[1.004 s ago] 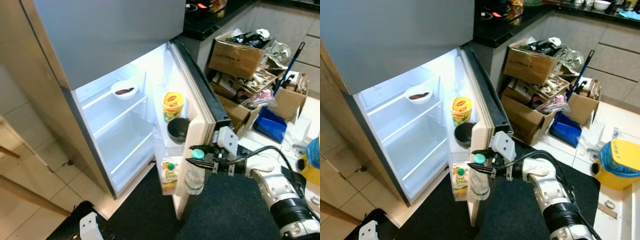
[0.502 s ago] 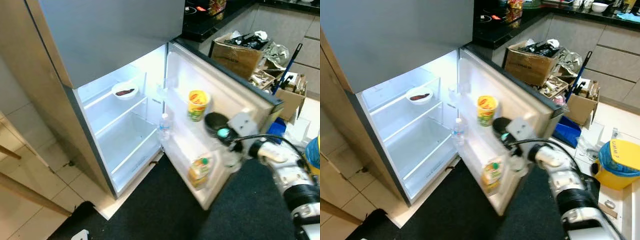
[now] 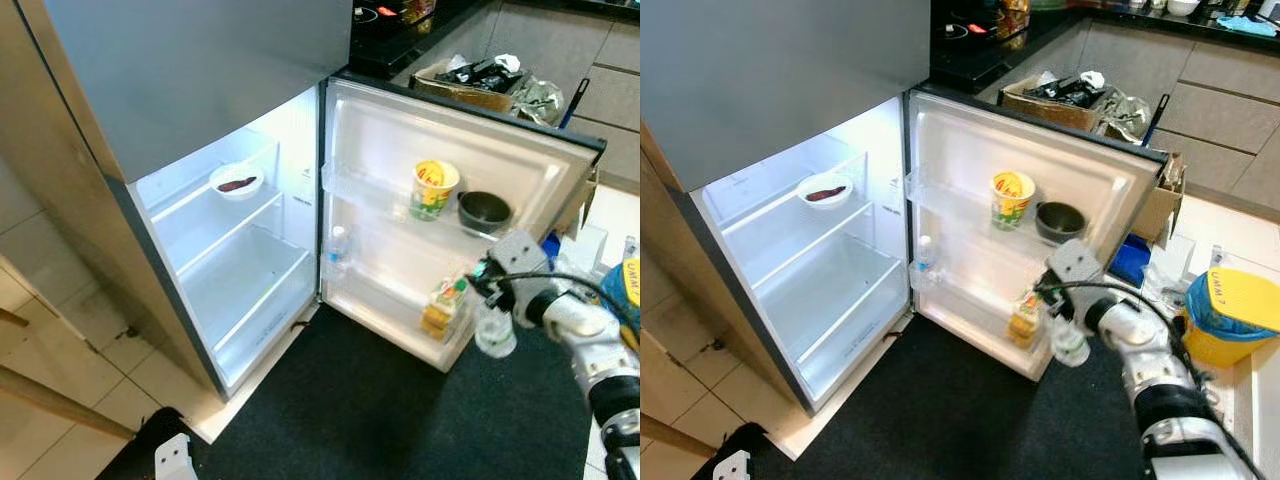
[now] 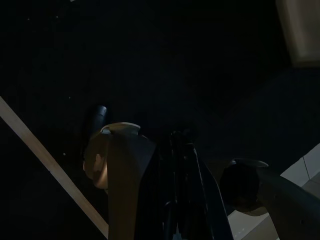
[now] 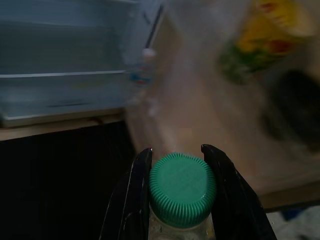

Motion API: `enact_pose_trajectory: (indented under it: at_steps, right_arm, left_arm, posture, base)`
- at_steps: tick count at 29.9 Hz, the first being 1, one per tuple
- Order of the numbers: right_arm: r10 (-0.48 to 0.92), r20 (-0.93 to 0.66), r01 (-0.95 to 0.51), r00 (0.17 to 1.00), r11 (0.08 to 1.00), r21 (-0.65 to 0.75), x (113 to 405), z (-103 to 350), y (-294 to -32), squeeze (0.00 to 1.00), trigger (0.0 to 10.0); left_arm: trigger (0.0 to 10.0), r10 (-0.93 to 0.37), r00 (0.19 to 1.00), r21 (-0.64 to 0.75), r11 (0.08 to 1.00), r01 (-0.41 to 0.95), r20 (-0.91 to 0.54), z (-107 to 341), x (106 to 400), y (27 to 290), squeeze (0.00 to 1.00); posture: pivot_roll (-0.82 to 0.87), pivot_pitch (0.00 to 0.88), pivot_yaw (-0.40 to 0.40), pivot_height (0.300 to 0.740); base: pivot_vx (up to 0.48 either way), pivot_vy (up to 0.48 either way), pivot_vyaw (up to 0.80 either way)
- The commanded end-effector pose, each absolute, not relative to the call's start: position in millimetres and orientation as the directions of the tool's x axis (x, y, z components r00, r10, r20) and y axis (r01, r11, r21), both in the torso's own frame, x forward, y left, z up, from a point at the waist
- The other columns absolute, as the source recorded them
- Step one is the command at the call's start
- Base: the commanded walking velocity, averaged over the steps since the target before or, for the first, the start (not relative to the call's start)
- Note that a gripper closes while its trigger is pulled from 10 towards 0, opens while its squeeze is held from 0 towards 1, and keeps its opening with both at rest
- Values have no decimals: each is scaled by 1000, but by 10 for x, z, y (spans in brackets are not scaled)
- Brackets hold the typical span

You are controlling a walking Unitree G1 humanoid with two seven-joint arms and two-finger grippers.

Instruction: Restocking fridge

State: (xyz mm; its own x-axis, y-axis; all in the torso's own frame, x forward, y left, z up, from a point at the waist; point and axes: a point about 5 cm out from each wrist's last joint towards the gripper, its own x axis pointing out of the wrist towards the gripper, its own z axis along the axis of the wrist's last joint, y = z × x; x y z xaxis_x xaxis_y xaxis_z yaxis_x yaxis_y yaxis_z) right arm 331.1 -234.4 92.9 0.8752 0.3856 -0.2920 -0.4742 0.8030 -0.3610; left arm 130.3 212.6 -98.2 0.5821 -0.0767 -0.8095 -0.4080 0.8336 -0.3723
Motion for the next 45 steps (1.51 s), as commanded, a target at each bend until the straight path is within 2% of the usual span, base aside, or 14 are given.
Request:
enact_pose_trajectory:
  at_steps: [1, 8, 10, 11, 13, 15, 17, 25, 27, 30, 33, 38, 43, 45]
  right_arm:
    - [369, -320, -468, 873, 819, -333, 3247, 764, -2305, 0, 10000]
    - [214, -439, -303, 872, 942, -143, 2993, 236, -2255, 0, 10000]
    - [93, -524, -155, 847, 985, -77, 2802, -1, -2338, 0, 10000]
    - [93, -524, -155, 847, 985, -77, 2802, -1, -2338, 0, 10000]
    - [10, -595, -11, 804, 1000, 2, 2607, -180, -2428, 0, 10000]
    - [10, -595, -11, 804, 1000, 2, 2607, -180, -2428, 0, 10000]
    - [-6, -666, 56, 746, 997, 53, 2361, -376, -2444, 0, 10000]
    - [20, -760, 34, 650, 998, 56, 2001, -641, -2329, 0, 10000]
    - [40, -806, -2, 591, 999, 47, 1781, -782, -2222, 0, 10000]
    - [48, -823, -12, 566, 999, 50, 1685, -837, -2174, 0, 10000]
    - [52, -878, -26, 476, 999, 46, 1419, -965, -2109, 0, 10000]
    - [75, -878, -94, 472, 995, 34, 1452, -955, -2086, 0, 10000]
    - [22, -874, 5, 486, 1000, 28, 1437, -956, -2131, 0, 10000]
    - [47, -875, -49, 481, 998, 27, 1419, -965, -2100, 0, 10000]
  left_arm:
    - [10000, -85, 569, -366, 839, -402, -818, -994, 1298, 2088, 0]
    - [10000, -62, 566, -332, 859, -389, -822, -985, 1320, 2116, 0]
    - [10000, -38, 560, -298, 875, -381, -828, -982, 1322, 2141, 0]
    - [10000, -38, 560, -298, 875, -381, -828, -982, 1322, 2141, 0]
    - [10000, -11, 556, -257, 894, -367, -831, -977, 1329, 2168, 0]
    - [10000, -11, 556, -257, 894, -367, -831, -977, 1329, 2168, 0]
    - [10000, 14, 559, -225, 907, -355, -829, -968, 1343, 2191, 0]
    - [10000, 11, 579, -235, 908, -347, -815, -940, 1421, 2184, 0]
    - [10000, -26, 617, -279, 906, -318, -786, -894, 1547, 2146, 0]
    - [10000, -44, 627, -289, 911, -293, -778, -884, 1572, 2124, 0]
    - [10000, -34, 606, -272, 912, -306, -795, -913, 1496, 2142, 0]
    - [10000, -40, 627, -286, 911, -297, -778, -892, 1544, 2128, 0]
    - [10000, -36, 587, -268, 911, -314, -809, -952, 1388, 2141, 0]
    - [10000, -40, 587, -271, 911, -310, -808, -949, 1383, 2155, 0]
  posture:
    - [-75, 0, -39, 740]
    - [-74, 0, -43, 740]
    - [-74, 0, -40, 740]
    - [-74, 0, -40, 740]
    - [-77, 0, -37, 740]
    - [-77, 0, -37, 740]
    - [-84, 0, -36, 740]
    - [-102, 31, -21, 740]
    - [-103, 96, -15, 740]
    - [-104, 72, -15, 740]
    - [-75, 86, -22, 740]
    - [-50, 70, -9, 740]
    - [-80, 63, -21, 740]
    - [-80, 65, -27, 740]
  base:
    - [0, 0, 0]
    - [0, 0, 0]
    - [0, 0, 0]
    - [0, 0, 0]
    - [0, 0, 0]
    - [0, 0, 0]
    - [0, 0, 0]
    - [0, 0, 0]
    - [0, 0, 0]
    - [0, 0, 0]
    - [0, 0, 0]
    - [0, 0, 0]
    - [49, 0, 0]
    - [277, 0, 0]
